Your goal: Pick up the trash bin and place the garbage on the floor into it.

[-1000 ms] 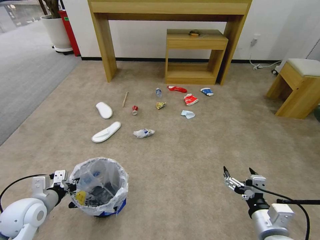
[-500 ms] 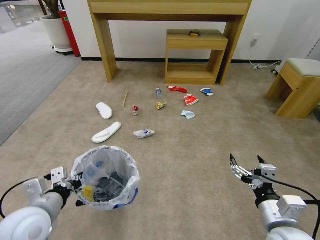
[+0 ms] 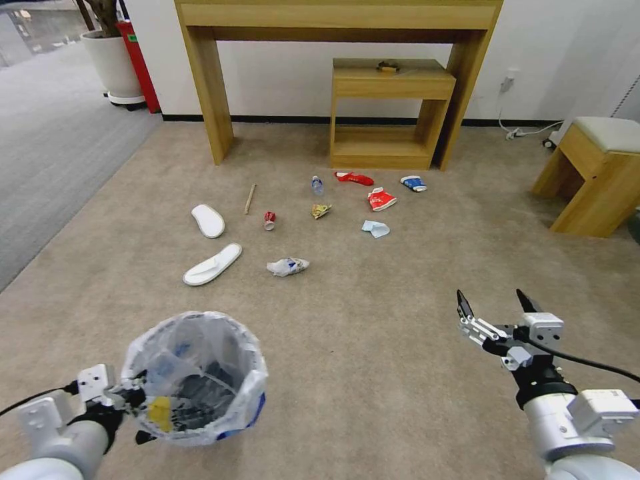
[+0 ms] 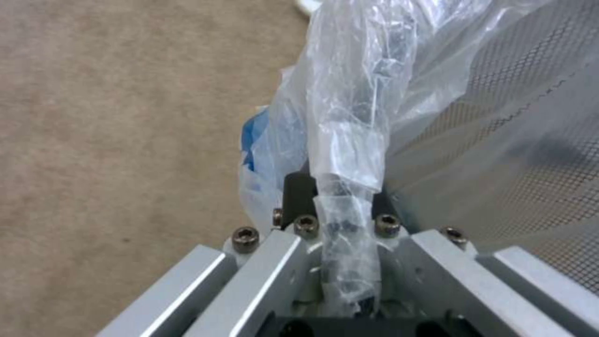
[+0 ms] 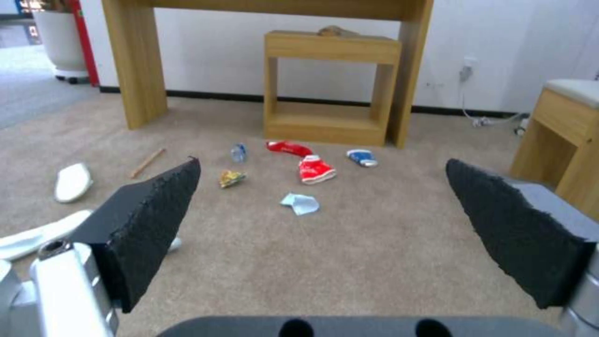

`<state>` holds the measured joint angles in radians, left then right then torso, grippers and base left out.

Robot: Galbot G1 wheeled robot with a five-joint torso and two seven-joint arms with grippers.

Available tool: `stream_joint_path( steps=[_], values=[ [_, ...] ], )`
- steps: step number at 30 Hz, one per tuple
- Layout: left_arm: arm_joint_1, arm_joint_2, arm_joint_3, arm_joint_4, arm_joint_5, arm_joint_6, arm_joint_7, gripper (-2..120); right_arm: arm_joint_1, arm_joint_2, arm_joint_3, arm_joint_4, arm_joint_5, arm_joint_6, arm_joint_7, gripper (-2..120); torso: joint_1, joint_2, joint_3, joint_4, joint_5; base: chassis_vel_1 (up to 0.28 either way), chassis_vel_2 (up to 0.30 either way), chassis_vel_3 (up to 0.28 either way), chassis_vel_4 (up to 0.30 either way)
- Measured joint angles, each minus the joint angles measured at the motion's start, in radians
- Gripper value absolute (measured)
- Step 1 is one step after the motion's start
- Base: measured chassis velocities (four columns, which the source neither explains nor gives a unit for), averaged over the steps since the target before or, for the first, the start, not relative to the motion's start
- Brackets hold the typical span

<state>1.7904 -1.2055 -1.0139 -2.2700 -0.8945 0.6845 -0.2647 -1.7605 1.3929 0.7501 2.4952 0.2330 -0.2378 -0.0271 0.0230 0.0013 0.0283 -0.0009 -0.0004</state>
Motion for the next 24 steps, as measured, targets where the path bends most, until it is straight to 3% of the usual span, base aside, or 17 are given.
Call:
stream_joint_path(
  steps=[5, 9, 16, 24],
  values=[
    [-0.003, 0.029, -0.087, 0.087, 0.002, -0.006, 0.099, 0, -0.001, -0.006, 0.008, 0.003, -0.002, 0.000, -0.016, 100, 0.000, 0.000, 0.000, 0.0000, 0.0002, 0.000, 0.000, 0.000, 0.000],
    [0.000, 0.038, -0.125, 0.128, 0.006, -0.011, 0.143, 0, -0.002, -0.007, 0.009, 0.002, -0.013, 0.001, -0.032, 100, 0.000, 0.000, 0.000, 0.0002, 0.0003, 0.000, 0.000, 0.000, 0.000],
    [-0.003, 0.032, -0.127, 0.154, 0.034, -0.016, 0.169, 0, -0.001, -0.006, -0.002, -0.007, -0.035, 0.000, -0.042, 100, 0.000, 0.000, 0.000, 0.0000, 0.0005, 0.061, 0.058, -0.066, -0.067],
    [-0.040, 0.030, -0.110, 0.153, 0.059, -0.014, 0.176, 0, -0.001, -0.004, -0.002, -0.022, -0.035, 0.000, -0.040, 100, 0.000, 0.000, 0.000, 0.0003, 0.0000, 0.209, 0.210, -0.196, -0.212]
  ],
)
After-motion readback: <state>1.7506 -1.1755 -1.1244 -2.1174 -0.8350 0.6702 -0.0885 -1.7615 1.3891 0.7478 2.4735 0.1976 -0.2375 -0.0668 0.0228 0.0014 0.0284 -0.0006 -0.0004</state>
